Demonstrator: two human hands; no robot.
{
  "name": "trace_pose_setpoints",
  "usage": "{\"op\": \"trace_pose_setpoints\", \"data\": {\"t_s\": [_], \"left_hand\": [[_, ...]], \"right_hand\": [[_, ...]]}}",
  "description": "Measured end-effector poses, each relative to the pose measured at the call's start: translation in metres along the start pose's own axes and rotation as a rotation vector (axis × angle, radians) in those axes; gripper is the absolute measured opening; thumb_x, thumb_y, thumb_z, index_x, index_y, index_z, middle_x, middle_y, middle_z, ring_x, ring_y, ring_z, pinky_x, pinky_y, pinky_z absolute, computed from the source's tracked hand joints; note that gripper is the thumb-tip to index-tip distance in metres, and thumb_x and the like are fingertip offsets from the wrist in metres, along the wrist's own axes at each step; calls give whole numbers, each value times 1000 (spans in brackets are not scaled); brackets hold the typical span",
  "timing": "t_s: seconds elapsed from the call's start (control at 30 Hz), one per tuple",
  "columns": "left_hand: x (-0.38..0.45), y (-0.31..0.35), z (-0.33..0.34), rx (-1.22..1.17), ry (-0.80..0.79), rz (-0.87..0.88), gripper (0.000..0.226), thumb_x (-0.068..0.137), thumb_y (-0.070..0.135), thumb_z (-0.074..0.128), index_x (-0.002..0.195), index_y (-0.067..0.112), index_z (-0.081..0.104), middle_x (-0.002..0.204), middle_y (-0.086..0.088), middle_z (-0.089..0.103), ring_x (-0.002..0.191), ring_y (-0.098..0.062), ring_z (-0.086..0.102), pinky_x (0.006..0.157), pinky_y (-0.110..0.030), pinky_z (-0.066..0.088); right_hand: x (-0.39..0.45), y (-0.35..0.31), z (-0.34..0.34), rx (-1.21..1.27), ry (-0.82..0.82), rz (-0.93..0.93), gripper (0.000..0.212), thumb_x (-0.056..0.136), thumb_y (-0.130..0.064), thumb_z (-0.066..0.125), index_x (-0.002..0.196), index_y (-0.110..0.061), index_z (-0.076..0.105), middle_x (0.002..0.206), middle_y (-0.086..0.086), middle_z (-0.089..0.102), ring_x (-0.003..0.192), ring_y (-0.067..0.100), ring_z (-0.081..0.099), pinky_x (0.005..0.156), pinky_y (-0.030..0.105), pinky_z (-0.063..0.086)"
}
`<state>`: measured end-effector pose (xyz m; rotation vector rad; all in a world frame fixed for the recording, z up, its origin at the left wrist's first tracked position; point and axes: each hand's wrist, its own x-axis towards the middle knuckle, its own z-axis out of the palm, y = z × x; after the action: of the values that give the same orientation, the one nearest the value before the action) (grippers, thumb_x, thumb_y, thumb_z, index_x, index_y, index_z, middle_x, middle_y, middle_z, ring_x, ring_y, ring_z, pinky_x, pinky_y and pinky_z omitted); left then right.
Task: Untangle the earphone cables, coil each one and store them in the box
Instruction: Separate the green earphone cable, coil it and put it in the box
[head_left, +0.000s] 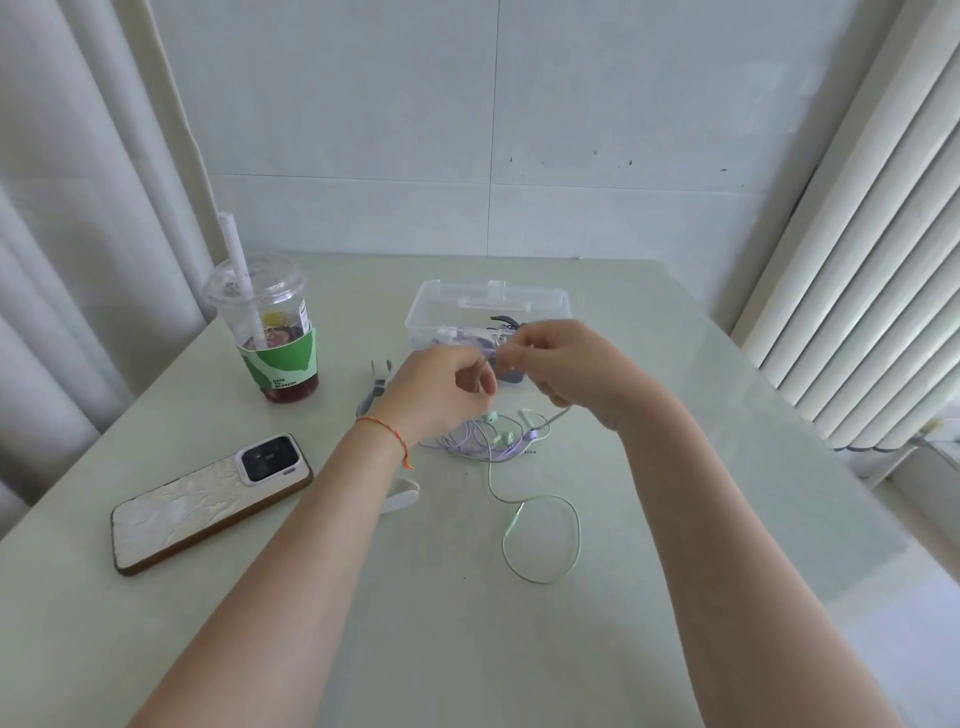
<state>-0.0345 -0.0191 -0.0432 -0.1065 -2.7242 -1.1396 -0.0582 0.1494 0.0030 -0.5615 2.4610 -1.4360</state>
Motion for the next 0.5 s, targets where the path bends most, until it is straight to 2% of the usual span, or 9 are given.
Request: {"op": "trace_pose_setpoints", "data": {"t_s": [0.07, 0.13, 0.17, 0.23, 0.3, 0.37, 0.43, 0.5], "left_hand": [[-1, -5, 4, 21, -55, -47, 21, 76, 12, 71, 67, 30, 64, 58, 14, 57, 55, 4, 51, 62, -17, 38], [-1, -10, 5, 36, -21, -70, 17, 78, 15, 69, 69, 29, 66, 61, 16, 60, 56, 7, 52, 60, -13, 36], [0, -12, 4, 66, 23, -76, 14, 80, 17, 68, 71, 28, 68, 64, 15, 61, 60, 4, 53, 59, -13, 37], [1, -15, 2, 124, 139, -77, 10, 84, 23, 66, 77, 23, 73, 68, 7, 61, 66, -9, 53, 61, -22, 39], [2, -14, -2, 61, 258, -54, 16, 89, 28, 66, 83, 16, 75, 64, 0, 61, 63, -17, 50, 60, -24, 38], [2, -10, -6, -40, 314, -41, 17, 90, 28, 66, 87, 14, 75, 66, -1, 65, 65, -16, 54, 62, -20, 39], [3, -12, -9, -75, 251, -69, 10, 87, 22, 68, 91, 19, 76, 82, 2, 73, 79, -13, 64, 75, -21, 46], [1, -15, -12, -57, 92, -107, 13, 83, 16, 71, 91, 25, 75, 91, 5, 74, 88, -11, 67, 85, -23, 49]], "right_hand": [[2, 0, -3, 145, 157, -35, 18, 90, -18, 58, 77, -12, 68, 42, -10, 34, 43, 13, 26, 46, 22, 22], [5, 1, -6, 178, 337, -50, 20, 91, -17, 56, 75, -16, 68, 38, -13, 37, 39, 9, 28, 46, 22, 25], [7, 2, -7, 179, 429, -55, 21, 91, -17, 55, 74, -17, 67, 36, -14, 38, 40, 9, 30, 46, 22, 27], [10, 7, -10, 186, 572, -45, 22, 90, -16, 54, 71, -19, 65, 36, -15, 39, 44, 13, 33, 48, 23, 28], [13, 13, -13, 160, 595, -9, 23, 89, -16, 53, 68, -19, 64, 40, -13, 42, 45, 16, 36, 49, 25, 31], [13, 16, -14, 132, 554, 21, 24, 88, -16, 54, 68, -18, 66, 46, -5, 46, 44, 20, 40, 50, 27, 35], [11, 15, -15, 99, 540, 14, 22, 88, -16, 55, 72, -17, 70, 49, -1, 43, 52, 21, 40, 54, 26, 34], [8, 9, -14, 58, 494, -26, 19, 89, -15, 57, 81, -17, 74, 46, -8, 43, 52, 15, 40, 50, 22, 31]]}}
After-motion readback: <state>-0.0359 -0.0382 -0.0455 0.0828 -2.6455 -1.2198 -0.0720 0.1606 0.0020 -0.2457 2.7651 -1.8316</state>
